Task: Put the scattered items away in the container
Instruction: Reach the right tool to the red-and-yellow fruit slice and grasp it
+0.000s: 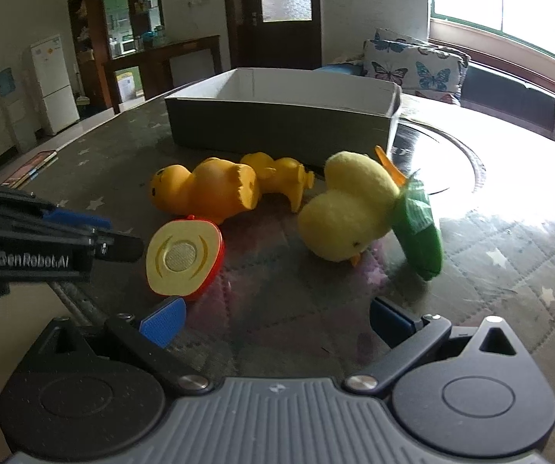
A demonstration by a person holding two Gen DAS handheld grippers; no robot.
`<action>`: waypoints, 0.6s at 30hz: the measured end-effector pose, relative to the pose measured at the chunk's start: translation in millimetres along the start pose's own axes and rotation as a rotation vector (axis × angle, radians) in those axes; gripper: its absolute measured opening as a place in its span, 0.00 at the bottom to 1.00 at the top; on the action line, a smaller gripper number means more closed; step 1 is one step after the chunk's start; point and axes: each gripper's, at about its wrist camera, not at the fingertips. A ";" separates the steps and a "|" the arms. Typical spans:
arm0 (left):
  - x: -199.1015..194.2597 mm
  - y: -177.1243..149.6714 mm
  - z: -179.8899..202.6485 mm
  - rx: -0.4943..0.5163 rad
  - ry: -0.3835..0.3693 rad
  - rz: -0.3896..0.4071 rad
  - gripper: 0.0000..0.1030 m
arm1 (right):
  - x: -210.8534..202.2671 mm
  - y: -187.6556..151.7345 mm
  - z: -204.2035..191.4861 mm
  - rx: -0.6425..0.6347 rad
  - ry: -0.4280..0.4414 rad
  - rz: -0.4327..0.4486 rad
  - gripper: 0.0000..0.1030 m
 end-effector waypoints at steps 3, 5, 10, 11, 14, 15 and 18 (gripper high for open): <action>-2.4 4.7 -5.5 -0.015 -0.018 0.011 0.35 | 2.0 1.7 -2.2 -0.008 0.019 0.006 0.97; -3.2 7.8 -8.8 -0.023 -0.032 0.017 0.34 | 2.5 3.1 -3.6 -0.011 0.032 0.011 0.95; 1.1 14.2 -11.8 -0.043 -0.098 -0.002 0.33 | 4.8 7.7 -9.2 -0.028 0.066 0.027 0.92; 2.2 15.2 -11.7 -0.045 -0.114 -0.007 0.33 | 5.4 8.7 -10.8 -0.035 0.074 0.029 0.91; 5.4 17.5 -10.3 -0.046 -0.150 -0.019 0.33 | 7.0 11.6 -15.1 -0.051 0.094 0.035 0.90; 6.4 18.2 -9.9 -0.045 -0.160 -0.023 0.33 | 8.2 12.7 -17.3 -0.057 0.103 0.038 0.87; 10.5 20.8 -9.6 -0.048 -0.183 -0.038 0.33 | 13.1 16.1 -23.6 -0.075 0.121 0.042 0.83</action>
Point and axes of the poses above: each gripper's, at about its wrist camera, not at the fingertips, and x roughly the way its jaws point, z to its right, y to its top, and after that the axes turned 9 degrees about -x, right-handed
